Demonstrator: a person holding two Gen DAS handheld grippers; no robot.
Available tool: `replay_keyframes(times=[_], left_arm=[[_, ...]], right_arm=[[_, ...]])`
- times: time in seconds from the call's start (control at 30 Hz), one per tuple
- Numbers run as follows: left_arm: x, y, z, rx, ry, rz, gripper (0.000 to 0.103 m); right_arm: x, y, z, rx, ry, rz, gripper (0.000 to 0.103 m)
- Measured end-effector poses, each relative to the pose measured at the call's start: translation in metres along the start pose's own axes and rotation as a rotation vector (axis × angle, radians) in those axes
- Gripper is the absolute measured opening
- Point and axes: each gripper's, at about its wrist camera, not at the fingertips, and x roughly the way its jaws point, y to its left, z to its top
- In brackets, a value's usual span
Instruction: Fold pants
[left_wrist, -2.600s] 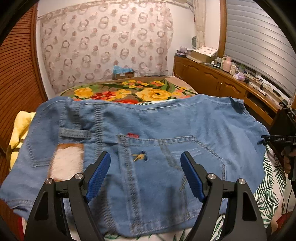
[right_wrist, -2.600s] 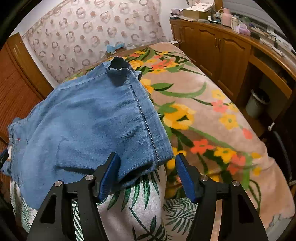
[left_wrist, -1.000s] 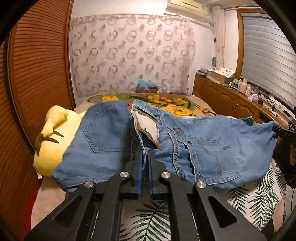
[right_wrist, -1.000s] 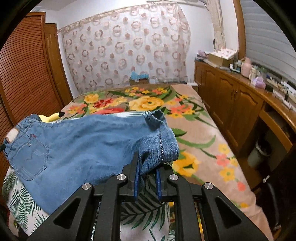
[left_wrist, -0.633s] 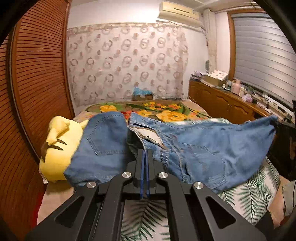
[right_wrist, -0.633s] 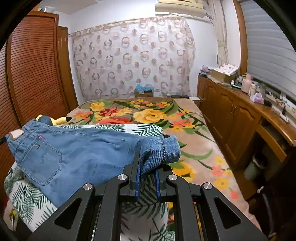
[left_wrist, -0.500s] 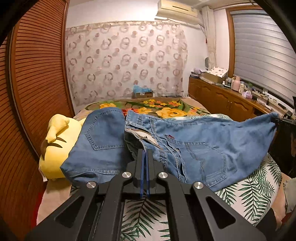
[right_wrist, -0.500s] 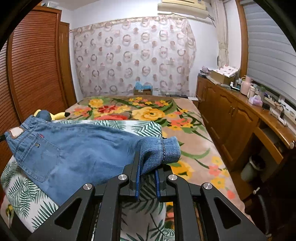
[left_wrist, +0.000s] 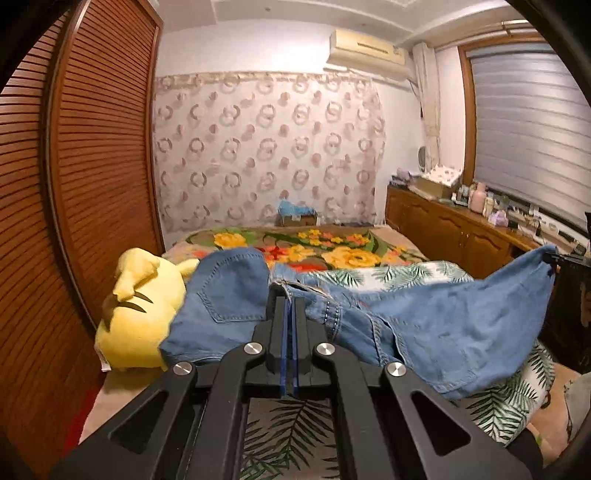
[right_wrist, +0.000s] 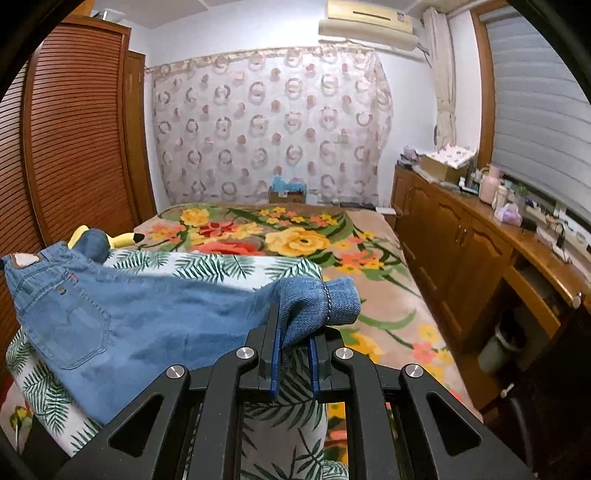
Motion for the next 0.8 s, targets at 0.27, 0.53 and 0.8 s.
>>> replay_keyframes(times=[0.27,0.53,0.8], left_arm=[[-0.045,0.022,-0.014,-0.026,0.004,0.015,0.003],[-0.033,0.025,-0.057,-0.033,0.155,0.004,0.003],[-0.034,0.014,-0.076,-0.006,0.200,0.026,0.003]], right_arm=[[-0.025,-0.002,-0.026,-0.012,0.019,0.058,0.012],[-0.016,-0.014,-0.073,0.041,0.142,0.088,0.012],[-0.006,-0.036,-0.095,0.127,0.212,0.090,0.013]])
